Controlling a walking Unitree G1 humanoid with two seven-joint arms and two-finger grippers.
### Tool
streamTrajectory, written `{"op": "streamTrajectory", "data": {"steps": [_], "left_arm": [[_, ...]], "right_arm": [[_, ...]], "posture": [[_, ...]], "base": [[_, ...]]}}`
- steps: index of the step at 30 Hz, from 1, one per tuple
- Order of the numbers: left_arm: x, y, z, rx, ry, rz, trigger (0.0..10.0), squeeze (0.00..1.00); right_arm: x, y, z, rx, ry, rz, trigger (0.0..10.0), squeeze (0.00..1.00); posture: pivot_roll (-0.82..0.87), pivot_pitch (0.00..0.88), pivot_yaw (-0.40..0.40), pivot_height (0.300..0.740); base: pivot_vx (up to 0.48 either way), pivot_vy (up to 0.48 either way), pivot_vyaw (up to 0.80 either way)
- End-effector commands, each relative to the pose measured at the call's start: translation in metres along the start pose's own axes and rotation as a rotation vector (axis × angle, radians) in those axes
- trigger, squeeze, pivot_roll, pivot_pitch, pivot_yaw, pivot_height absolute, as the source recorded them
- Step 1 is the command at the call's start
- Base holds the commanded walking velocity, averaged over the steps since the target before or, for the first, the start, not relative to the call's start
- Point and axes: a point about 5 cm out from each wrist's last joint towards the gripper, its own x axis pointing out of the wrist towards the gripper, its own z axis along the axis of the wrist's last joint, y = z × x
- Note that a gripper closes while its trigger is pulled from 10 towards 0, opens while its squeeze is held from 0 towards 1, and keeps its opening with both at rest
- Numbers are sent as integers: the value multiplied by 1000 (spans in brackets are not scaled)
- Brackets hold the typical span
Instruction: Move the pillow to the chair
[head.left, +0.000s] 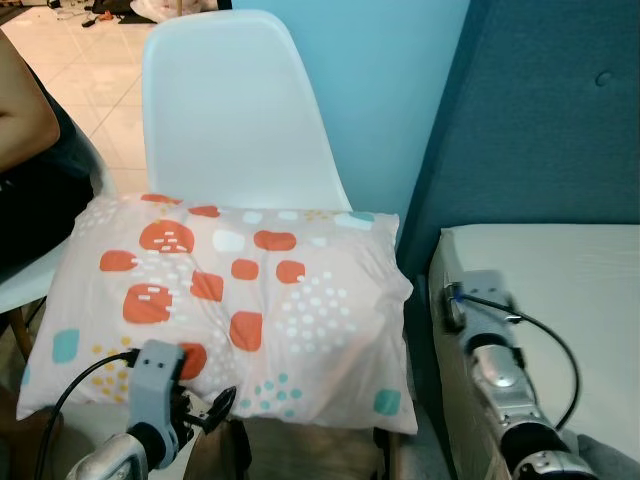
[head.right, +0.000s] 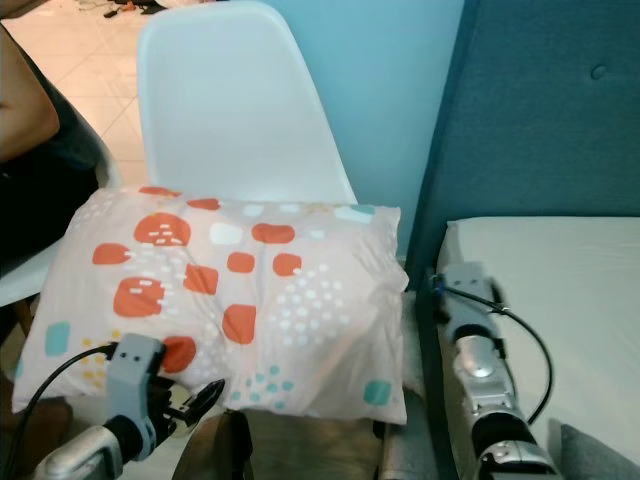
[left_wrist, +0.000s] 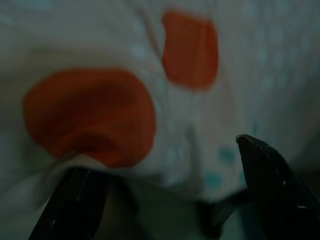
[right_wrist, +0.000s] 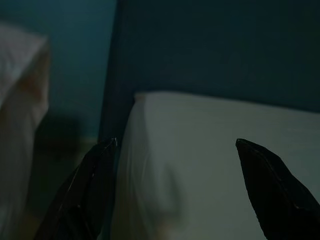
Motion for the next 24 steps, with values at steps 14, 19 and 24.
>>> {"op": "streamTrajectory", "data": {"steps": [14,19,24], "left_arm": [[16,4,82,13,-351,183,10000,0],[33,-10,115,297,-467,274,10000,0],[55,-9,99,475,-376,330,10000,0]], "right_arm": [[5,51,43,267,-111,202,10000,0],[-6,75,54,349,-149,365,10000,0],[-15,87,49,367,-129,412,10000,0]], "posture": [[52,122,0,575],[51,105,2,575],[36,95,10,575]], "base": [[0,0,0],[0,0,0],[0,0,0]]}}
